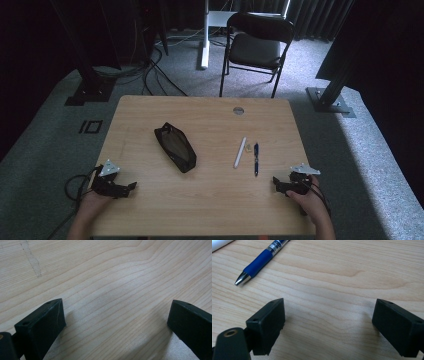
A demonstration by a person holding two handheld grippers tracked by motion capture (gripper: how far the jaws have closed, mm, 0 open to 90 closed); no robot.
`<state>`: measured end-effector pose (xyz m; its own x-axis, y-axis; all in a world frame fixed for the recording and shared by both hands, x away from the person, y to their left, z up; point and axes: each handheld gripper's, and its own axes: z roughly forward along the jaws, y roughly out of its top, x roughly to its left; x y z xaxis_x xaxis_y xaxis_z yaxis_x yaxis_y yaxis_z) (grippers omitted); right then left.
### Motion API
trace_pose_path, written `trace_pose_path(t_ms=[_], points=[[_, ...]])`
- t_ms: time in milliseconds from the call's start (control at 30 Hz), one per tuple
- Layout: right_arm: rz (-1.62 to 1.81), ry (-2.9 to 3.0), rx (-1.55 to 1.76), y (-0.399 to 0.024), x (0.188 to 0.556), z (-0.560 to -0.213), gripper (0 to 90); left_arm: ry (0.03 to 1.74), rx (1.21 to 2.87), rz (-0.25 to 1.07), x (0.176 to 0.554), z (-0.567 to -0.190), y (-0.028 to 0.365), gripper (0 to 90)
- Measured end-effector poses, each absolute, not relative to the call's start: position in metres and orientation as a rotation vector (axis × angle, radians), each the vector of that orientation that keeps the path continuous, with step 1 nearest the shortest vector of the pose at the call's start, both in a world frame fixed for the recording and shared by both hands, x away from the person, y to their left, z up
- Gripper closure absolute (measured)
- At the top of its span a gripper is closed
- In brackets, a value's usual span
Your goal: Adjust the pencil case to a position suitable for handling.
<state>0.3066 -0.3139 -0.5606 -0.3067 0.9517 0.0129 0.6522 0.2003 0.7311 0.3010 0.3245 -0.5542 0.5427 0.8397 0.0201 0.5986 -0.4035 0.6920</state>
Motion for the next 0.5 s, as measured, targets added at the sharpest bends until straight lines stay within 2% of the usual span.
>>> trace_pose_path(t_ms=[500], points=[[0.963,1.974,1.506,-0.304,0.309,-0.55,14.5,1.156,2.143,0.489,0.301,-0.554,0.325,1.6]])
